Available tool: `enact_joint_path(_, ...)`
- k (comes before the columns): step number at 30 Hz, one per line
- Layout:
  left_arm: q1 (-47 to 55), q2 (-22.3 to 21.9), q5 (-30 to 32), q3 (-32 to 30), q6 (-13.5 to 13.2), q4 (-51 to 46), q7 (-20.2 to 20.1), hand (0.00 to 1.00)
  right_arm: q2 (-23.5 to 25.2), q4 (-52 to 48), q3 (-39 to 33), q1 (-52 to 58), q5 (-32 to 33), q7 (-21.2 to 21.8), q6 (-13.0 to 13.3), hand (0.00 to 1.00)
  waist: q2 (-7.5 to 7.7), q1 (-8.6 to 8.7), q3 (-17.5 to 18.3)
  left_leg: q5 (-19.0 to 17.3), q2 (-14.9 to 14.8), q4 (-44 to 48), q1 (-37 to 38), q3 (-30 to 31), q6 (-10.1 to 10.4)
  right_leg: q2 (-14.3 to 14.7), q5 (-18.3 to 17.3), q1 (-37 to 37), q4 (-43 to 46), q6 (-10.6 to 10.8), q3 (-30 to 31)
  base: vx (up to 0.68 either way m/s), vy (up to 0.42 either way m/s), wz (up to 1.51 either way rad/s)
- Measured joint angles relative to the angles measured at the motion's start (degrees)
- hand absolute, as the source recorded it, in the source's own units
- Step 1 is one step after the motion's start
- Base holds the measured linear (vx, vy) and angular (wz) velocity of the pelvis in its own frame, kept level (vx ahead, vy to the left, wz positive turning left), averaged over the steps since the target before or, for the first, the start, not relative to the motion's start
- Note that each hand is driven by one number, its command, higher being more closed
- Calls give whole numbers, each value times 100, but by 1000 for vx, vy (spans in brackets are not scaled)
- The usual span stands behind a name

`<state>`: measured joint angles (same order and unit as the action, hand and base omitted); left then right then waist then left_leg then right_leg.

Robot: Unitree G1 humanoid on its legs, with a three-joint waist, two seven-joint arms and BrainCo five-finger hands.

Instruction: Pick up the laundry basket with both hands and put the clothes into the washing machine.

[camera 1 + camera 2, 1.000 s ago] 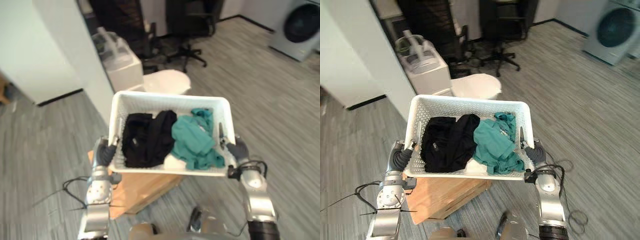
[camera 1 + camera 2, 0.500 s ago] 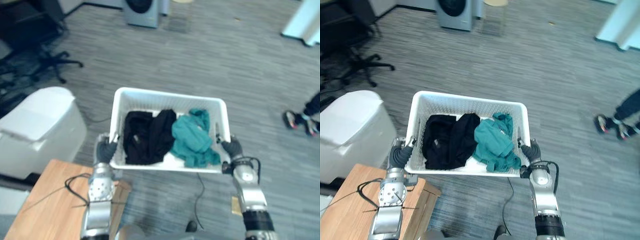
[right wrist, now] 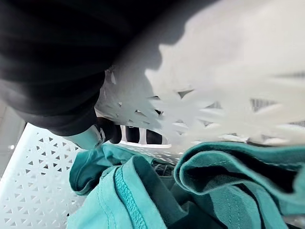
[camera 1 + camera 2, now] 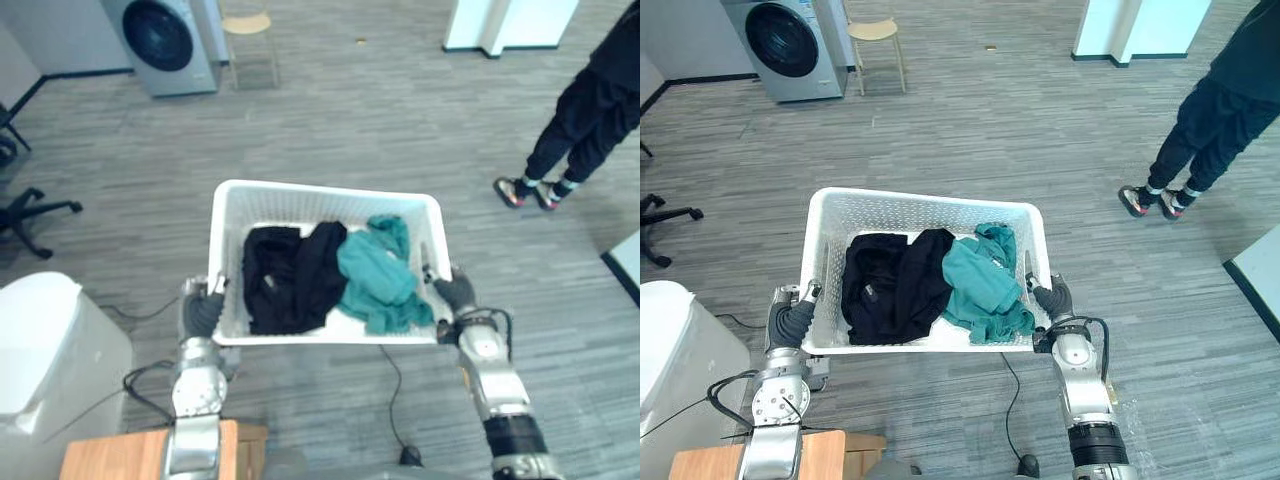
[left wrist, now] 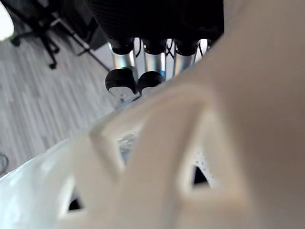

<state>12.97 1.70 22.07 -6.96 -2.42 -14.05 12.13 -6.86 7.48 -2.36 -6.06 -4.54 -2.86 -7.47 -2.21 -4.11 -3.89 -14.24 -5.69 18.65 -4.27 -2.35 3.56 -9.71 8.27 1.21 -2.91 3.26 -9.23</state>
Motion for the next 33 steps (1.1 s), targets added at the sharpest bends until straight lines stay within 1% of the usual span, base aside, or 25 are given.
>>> enact_joint_path(5,113,81,-1,15,11,-94,71,100,100,-108,11,58,-1,-15,0,100,66,5,39,71,63,38,-171,251,41,-46,-279,54,34,125,-207,6,-10,35)
enact_joint_path(7,131,77,-2,31,12,-117,65,100,102,-451,12,311,-2,-68,-1,100,74,6,32,55,-4,616,-484,374,67,-27,-566,97,178,194,-267,23,-77,50)
enact_joint_path(9,258,65,-15,49,6,-218,72,100,111,-819,23,575,-5,-93,-5,100,25,-6,6,66,-221,2163,-1021,332,87,137,-1104,414,368,268,-330,41,-112,37)
enact_joint_path(10,272,62,-17,50,-17,-230,79,100,108,-886,23,586,-7,-105,-5,100,3,-14,-6,123,-335,2548,-1179,308,178,172,-1249,542,365,304,-332,35,-56,18)
enact_joint_path(11,314,72,-21,58,-56,-236,92,100,121,-944,23,588,-11,-156,-4,100,93,-47,-8,45,-478,2773,-1377,164,246,194,-1382,583,385,326,-357,-22,4,11)
enact_joint_path(12,315,53,-21,79,-81,-252,131,100,111,-1037,17,586,-23,-206,-4,100,121,-52,31,-14,-466,2374,-1449,-7,142,157,-1422,539,395,314,-338,-5,11,3)
enact_joint_path(14,301,9,-33,101,-129,-406,189,100,19,-1301,17,580,-24,-243,0,100,23,-62,56,-11,-394,1341,-1655,-201,125,147,-1428,420,359,318,-254,56,66,-17)
enact_joint_path(15,252,5,-44,101,-153,-412,184,100,28,-1328,15,581,-25,-298,-2,100,4,-132,43,260,-277,1008,-1681,-261,-56,71,-1448,387,329,349,-129,190,181,-19)
enact_joint_path(16,174,54,-52,102,-120,-391,186,100,49,-1325,17,573,-26,-339,-3,100,68,-124,87,309,-62,883,-1632,-352,-49,-106,-1482,365,284,393,-31,277,212,-7)
enact_joint_path(17,96,50,-53,101,-105,-373,186,100,36,-1322,15,545,-26,-369,-3,100,96,-117,76,322,12,906,-1614,-391,-89,-155,-1508,351,278,364,2,304,174,13)
enact_joint_path(18,-19,35,-52,84,-43,-323,192,100,29,-1274,16,458,-27,-414,-4,100,110,-115,57,266,54,1210,-1726,-468,-227,-195,-1489,382,283,316,23,316,198,20)
enact_joint_path(20,-65,2,-52,62,5,-204,203,100,37,-1146,19,383,-51,-434,-6,100,164,-148,22,236,61,2186,-2082,-592,-219,-384,-1412,589,336,449,74,270,223,13)
enact_joint_path(21,2,-27,-49,78,-2,-199,197,100,26,-1042,18,381,-60,-422,-6,100,132,-169,80,52,115,2054,-1979,-605,-167,-445,-1512,620,562,607,96,281,226,-15)
enact_joint_path(22,27,-61,-48,84,-9,-186,185,100,32,-1020,14,387,-64,-380,-5,100,90,-238,127,-523,267,1759,-1711,-686,-611,-520,-1728,423,1151,787,192,285,231,-18)
enact_joint_path(23,12,-24,-48,83,-11,-144,181,100,49,-1000,12,386,-65,-352,-5,100,134,-261,124,-564,354,1716,-1643,-713,-638,-660,-1843,171,1717,868,274,286,225,-4)
enact_joint_path(24,17,-27,-49,83,20,-78,161,100,62,-911,-5,388,-98,-321,-6,100,174,-234,98,-647,496,1575,-1415,-756,-776,-873,-1819,-430,3186,907,557,235,189,16)
enact_joint_path(25,24,-18,-48,85,49,-73,145,100,98,-812,-5,388,-141,-315,-7,100,213,-184,71,-662,574,1517,-1249,-780,-839,-949,-1630,-731,3995,886,728,331,194,33)
enact_joint_path(26,96,59,-48,86,110,-73,70,100,239,-593,-17,394,-216,-313,-11,100,281,-80,11,-767,718,1406,-825,-724,-980,-953,-1088,-1214,5493,754,946,393,164,40)
enact_joint_path(27,219,149,-49,89,177,-69,37,100,339,-521,-13,485,-244,-270,-36,100,311,-4,-2,-864,790,1226,-364,-638,-1103,-899,-1101,-1465,6550,491,832,529,157,49)
enact_joint_path(28,249,174,-49,98,214,-67,36,100,384,-521,-13,552,-268,-239,-36,100,236,19,-42,-879,796,1035,-55,-532,-1130,-809,-1292,-1586,7003,191,549,668,130,46)
enact_joint_path(29,228,211,-48,112,219,-70,34,100,408,-538,-20,572,-278,-238,-35,100,213,39,-37,-872,791,606,404,-357,-1124,-642,-1549,-1864,7174,-122,55,498,79,36)
enact_joint_path(30,213,221,-48,116,219,-70,33,100,409,-559,-26,572,-278,-236,-35,100,178,46,-36,-866,785,518,487,-302,-1115,-602,-1642,-1937,7129,-127,-65,489,35,43)
enact_joint_path(31,162,254,-50,134,212,-73,35,100,409,-659,-63,572,-278,-218,-35,100,146,92,-39,-850,733,264,722,-153,-1086,-450,-1925,-2149,6745,-98,-394,305,-11,42)
enact_joint_path(32,149,267,-51,141,206,-78,39,100,409,-697,-80,571,-278,-208,-35,100,137,165,-40,-834,703,141,844,-71,-1048,-370,-2048,-2252,6438,-105,-542,532,-22,62)
enact_joint_path(33,115,283,-52,157,202,-81,39,100,408,-727,-108,571,-276,-202,-34,100,29,223,-80,-784,615,-161,1119,93,-863,-177,-2169,-2460,5630,-139,-769,575,-36,56)
